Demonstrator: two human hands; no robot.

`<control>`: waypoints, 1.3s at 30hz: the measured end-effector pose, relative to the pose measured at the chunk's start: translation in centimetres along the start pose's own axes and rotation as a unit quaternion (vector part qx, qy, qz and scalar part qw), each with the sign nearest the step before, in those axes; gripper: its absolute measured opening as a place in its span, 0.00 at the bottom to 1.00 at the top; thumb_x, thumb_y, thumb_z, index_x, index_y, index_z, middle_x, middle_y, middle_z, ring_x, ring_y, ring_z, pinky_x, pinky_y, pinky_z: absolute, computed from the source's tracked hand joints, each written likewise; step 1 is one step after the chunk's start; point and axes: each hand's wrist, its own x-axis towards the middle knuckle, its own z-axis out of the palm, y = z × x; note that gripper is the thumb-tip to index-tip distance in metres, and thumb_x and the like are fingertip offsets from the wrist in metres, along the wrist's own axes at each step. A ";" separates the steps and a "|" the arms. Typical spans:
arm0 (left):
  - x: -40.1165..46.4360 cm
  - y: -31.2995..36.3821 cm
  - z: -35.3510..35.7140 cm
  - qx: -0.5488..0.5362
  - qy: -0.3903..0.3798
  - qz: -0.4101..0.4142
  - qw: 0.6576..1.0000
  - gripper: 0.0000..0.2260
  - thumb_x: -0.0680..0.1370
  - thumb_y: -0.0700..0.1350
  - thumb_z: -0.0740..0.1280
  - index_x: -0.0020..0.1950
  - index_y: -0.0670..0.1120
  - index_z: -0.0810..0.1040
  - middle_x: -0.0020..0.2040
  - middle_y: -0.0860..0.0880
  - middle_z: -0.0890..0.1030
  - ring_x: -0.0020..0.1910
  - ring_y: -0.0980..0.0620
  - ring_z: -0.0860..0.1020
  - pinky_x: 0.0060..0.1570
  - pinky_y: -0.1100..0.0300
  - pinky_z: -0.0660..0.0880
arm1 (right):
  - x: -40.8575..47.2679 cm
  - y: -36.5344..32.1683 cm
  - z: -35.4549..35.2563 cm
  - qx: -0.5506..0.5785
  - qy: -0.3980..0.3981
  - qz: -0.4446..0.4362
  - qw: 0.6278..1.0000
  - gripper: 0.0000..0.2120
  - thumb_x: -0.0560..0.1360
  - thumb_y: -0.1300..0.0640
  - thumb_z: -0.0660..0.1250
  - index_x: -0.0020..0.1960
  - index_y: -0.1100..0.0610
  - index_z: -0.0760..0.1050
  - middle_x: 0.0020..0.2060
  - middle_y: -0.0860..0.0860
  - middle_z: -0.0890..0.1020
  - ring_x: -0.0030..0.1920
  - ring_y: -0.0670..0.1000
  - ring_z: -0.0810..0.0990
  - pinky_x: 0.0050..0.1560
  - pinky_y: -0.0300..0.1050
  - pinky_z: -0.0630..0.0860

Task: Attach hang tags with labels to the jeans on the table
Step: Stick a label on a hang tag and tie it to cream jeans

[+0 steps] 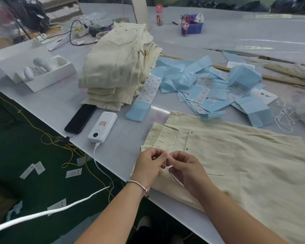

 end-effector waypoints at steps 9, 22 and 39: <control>-0.7 0.4 -0.2 0.006 0.004 0.005 1.000 0.04 0.78 0.40 0.67 0.43 0.44 0.79 0.27 0.56 0.77 0.27 0.60 0.74 0.25 0.65 0.68 | -0.3 0.2 0.5 0.050 -0.008 0.008 0.999 0.02 0.74 0.68 0.66 0.44 0.65 0.77 0.36 0.57 0.81 0.34 0.50 0.80 0.33 0.37 0.76; -0.4 0.4 0.2 0.122 0.034 0.084 0.988 0.04 0.78 0.41 0.68 0.43 0.46 0.78 0.34 0.54 0.80 0.29 0.64 0.76 0.32 0.70 0.73 | -0.7 -0.5 0.4 -0.056 0.049 -0.049 0.996 0.02 0.74 0.67 0.68 0.43 0.64 0.78 0.35 0.55 0.82 0.35 0.49 0.79 0.37 0.36 0.76; -0.5 0.3 -0.6 0.024 0.012 0.065 0.998 0.03 0.78 0.38 0.68 0.45 0.41 0.79 0.32 0.50 0.79 0.28 0.59 0.75 0.33 0.65 0.74 | -0.4 -1.2 0.9 -0.139 0.039 -0.090 0.985 0.02 0.74 0.66 0.69 0.43 0.64 0.79 0.36 0.55 0.83 0.39 0.51 0.82 0.42 0.39 0.75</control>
